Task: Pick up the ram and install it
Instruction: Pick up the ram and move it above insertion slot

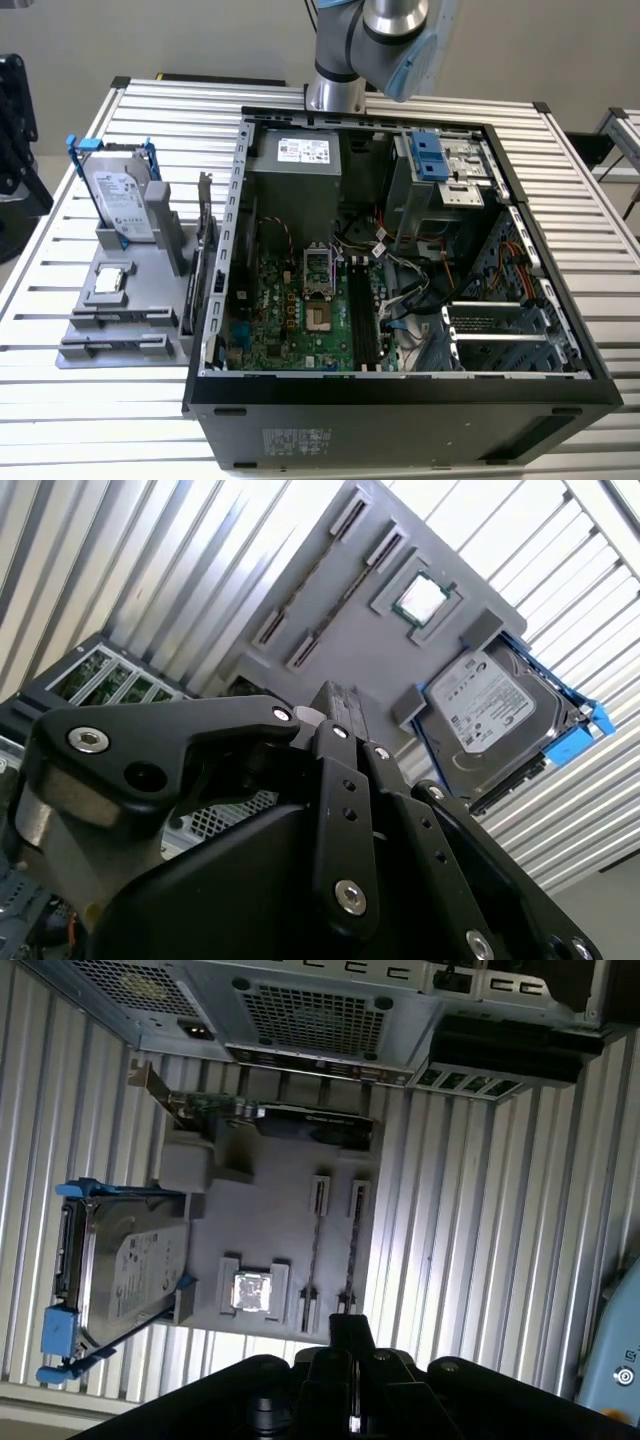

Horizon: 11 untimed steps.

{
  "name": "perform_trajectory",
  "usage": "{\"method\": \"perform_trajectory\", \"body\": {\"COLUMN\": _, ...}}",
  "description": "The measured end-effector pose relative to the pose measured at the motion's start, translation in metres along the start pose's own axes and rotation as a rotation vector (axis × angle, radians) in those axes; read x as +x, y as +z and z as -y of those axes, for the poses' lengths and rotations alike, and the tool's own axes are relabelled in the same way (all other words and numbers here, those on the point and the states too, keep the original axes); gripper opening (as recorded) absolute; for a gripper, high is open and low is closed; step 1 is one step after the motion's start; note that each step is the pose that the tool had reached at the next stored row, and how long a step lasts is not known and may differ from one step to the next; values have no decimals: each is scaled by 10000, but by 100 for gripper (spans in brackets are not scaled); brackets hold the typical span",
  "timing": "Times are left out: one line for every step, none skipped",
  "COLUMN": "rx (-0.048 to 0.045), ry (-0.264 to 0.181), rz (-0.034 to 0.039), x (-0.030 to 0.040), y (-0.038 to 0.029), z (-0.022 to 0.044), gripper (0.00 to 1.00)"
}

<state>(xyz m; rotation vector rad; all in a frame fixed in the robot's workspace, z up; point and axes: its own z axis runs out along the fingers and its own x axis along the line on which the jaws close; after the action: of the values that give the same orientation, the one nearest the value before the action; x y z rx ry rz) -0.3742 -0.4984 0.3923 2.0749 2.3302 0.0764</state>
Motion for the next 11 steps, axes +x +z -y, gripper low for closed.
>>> {"method": "perform_trajectory", "body": {"rx": 0, "ry": 48, "rz": 3, "x": 0, "y": 0, "z": 0, "gripper": 0}}
{"method": "perform_trajectory", "body": {"rx": -1, "ry": 93, "rz": 5, "x": 0, "y": 0, "z": 1, "gripper": 0}}
{"method": "perform_trajectory", "body": {"rx": -2, "ry": 137, "rz": 7, "x": 0, "y": 0, "z": 1, "gripper": 0}}
{"method": "perform_trajectory", "body": {"rx": -3, "ry": 183, "rz": 9, "x": 0, "y": 0, "z": 1, "gripper": 0}}
{"method": "perform_trajectory", "body": {"rx": -4, "ry": 224, "rz": 11, "x": 0, "y": 0, "z": 1, "gripper": 0}}
{"method": "perform_trajectory", "body": {"rx": -4, "ry": 264, "rz": 13, "x": 0, "y": 0, "z": 2, "gripper": 0}}
{"method": "perform_trajectory", "body": {"rx": -5, "ry": 303, "rz": 15, "x": 0, "y": 0, "z": 2, "gripper": 0}}
{"method": "perform_trajectory", "body": {"rx": -6, "ry": 344, "rz": 17, "x": 0, "y": 0, "z": 3, "gripper": 0}}
{"method": "perform_trajectory", "body": {"rx": -6, "ry": 380, "rz": 19, "x": 0, "y": 0, "z": 3, "gripper": 0}}
{"method": "perform_trajectory", "body": {"rx": -7, "ry": 419, "rz": 21, "x": 1, "y": 0, "z": 4, "gripper": 0}}
{"method": "perform_trajectory", "body": {"rx": -7, "ry": 455, "rz": 23, "x": 1, "y": 0, "z": 4, "gripper": 0}}
